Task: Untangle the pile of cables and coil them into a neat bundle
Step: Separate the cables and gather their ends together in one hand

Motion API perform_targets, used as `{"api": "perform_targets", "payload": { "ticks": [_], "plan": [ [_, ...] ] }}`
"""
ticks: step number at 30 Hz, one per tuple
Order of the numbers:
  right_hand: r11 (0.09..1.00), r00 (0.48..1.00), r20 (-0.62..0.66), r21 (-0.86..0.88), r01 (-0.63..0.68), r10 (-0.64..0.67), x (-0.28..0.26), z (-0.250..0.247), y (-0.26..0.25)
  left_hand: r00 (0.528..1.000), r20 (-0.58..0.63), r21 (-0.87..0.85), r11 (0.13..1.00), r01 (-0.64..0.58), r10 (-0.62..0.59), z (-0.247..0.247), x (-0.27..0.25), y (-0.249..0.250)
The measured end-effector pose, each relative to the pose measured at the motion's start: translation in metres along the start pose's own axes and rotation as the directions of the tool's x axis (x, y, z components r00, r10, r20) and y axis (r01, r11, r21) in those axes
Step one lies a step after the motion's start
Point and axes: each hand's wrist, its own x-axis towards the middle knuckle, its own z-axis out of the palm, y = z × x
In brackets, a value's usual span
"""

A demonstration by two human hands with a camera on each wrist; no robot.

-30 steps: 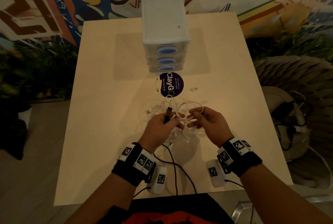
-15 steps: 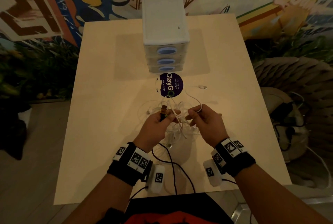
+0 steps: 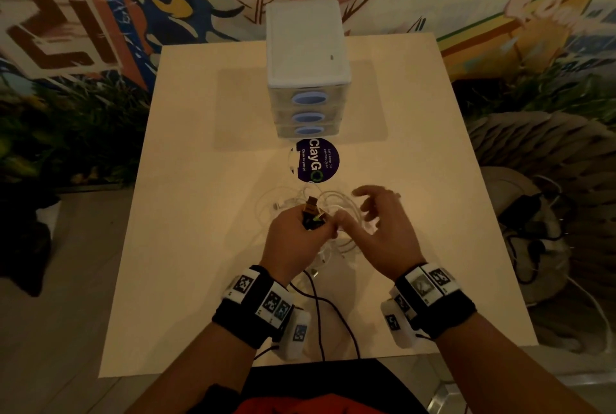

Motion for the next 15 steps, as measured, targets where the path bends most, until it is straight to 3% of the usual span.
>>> {"api": "perform_targets", "payload": {
  "ticks": [3, 6, 11, 15],
  "plan": [
    [1.000, 0.979, 0.201, 0.006, -0.021, 0.020, 0.010, 0.005, -0.005, 0.999, 0.037, -0.037, 0.999, -0.015, 0.017, 0.001, -0.002, -0.004],
    [0.999, 0.981, 0.188, -0.001, -0.039, 0.038, 0.019, 0.003, 0.001, 0.999, 0.039, -0.102, 0.995, 0.003, 0.001, -0.005, -0.005, -0.005],
    [0.963, 0.894, 0.444, -0.213, 0.164, -0.054, 0.016, 0.002, 0.014, 0.999, -0.040, -0.266, 0.964, -0.024, 0.013, -0.018, -0.012, 0.004],
    [0.958, 0.933, 0.358, -0.278, 0.074, 0.032, 0.023, 0.004, 0.020, 0.998, -0.071, -0.421, 0.907, -0.031, 0.001, -0.022, -0.016, 0.006]
  ]
}}
